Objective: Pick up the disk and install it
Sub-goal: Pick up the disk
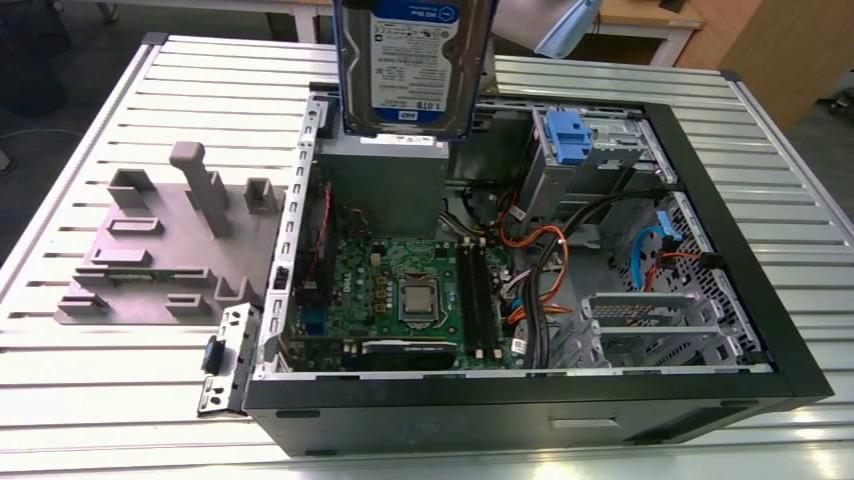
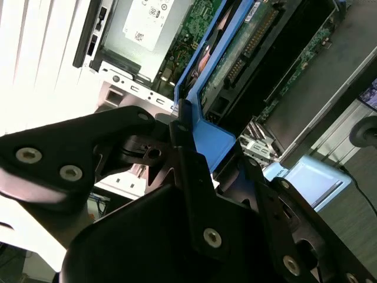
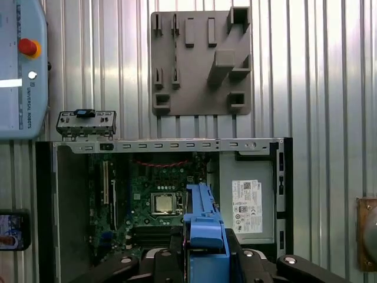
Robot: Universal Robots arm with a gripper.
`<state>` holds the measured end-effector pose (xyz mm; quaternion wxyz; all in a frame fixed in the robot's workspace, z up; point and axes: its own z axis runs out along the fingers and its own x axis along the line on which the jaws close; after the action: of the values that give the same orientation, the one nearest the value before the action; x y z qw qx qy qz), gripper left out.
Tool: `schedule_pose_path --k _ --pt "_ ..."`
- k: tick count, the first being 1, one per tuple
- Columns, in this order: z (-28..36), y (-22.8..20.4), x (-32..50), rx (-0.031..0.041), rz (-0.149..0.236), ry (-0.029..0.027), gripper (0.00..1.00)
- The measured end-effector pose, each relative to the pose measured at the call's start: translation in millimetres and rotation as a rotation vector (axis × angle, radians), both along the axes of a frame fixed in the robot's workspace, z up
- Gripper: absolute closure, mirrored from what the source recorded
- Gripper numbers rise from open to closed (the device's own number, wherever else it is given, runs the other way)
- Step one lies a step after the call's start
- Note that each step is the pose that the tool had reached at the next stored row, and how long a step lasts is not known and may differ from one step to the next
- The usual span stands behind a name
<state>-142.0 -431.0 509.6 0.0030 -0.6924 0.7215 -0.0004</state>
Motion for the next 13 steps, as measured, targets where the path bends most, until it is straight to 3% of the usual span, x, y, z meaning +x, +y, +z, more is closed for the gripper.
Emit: schedule_pose_path --k 10,13 --pt "-0.6 -17.0 1.3 -0.0004 0.0 0.0 0.64" --pt "-1.0 -18.8 4.7 -0.0004 0.0 -0.0001 0.64"
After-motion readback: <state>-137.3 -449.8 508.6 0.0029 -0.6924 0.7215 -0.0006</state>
